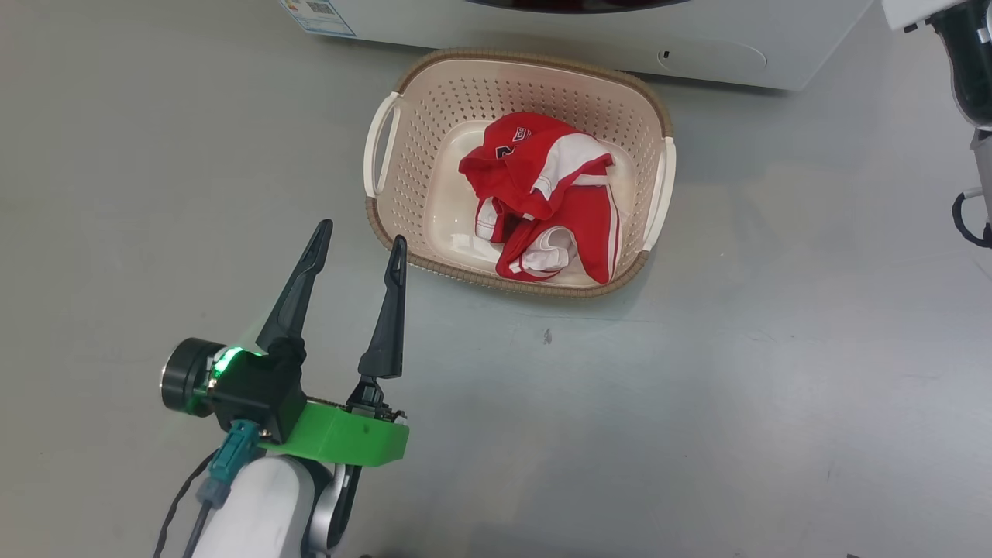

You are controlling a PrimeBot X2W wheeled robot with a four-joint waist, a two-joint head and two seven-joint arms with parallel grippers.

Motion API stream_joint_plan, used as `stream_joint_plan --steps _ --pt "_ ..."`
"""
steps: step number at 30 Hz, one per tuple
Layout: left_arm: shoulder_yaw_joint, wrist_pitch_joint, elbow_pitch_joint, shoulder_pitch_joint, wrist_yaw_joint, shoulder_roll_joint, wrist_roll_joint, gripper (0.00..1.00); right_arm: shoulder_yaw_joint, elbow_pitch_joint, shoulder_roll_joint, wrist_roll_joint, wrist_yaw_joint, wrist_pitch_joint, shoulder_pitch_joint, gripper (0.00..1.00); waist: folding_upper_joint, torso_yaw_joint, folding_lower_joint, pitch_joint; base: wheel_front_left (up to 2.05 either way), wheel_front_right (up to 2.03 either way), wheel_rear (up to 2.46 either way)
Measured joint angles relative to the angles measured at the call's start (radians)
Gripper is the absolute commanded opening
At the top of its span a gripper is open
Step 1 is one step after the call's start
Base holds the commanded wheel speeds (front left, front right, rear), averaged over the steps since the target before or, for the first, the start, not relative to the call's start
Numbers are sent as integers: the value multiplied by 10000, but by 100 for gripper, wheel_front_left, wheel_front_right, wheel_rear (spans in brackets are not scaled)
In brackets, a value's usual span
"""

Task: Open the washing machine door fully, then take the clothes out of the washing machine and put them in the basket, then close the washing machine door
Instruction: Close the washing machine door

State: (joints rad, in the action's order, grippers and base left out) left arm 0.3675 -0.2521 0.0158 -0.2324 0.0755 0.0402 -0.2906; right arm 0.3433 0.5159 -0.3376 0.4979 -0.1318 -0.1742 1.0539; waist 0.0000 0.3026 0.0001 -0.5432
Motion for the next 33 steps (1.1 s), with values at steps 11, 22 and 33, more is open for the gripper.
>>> stream_joint_plan --steps 11,22,33 --pt "79 0 54 -71 88 -12 -111 100 140 619 15 21 -159 -355 250 0 0 65 -1 -32 0 0 0" --pt "-56 -2 -27 -171 134 -25 -247 100 865 968 575 696 12 -619 -360 0 0 -172 0 299 0 0 0" --pt "-382 -2 -169 -166 176 -27 -140 100 596 899 752 771 12 -788 -2197 0 0 -730 0 723 0 0 0"
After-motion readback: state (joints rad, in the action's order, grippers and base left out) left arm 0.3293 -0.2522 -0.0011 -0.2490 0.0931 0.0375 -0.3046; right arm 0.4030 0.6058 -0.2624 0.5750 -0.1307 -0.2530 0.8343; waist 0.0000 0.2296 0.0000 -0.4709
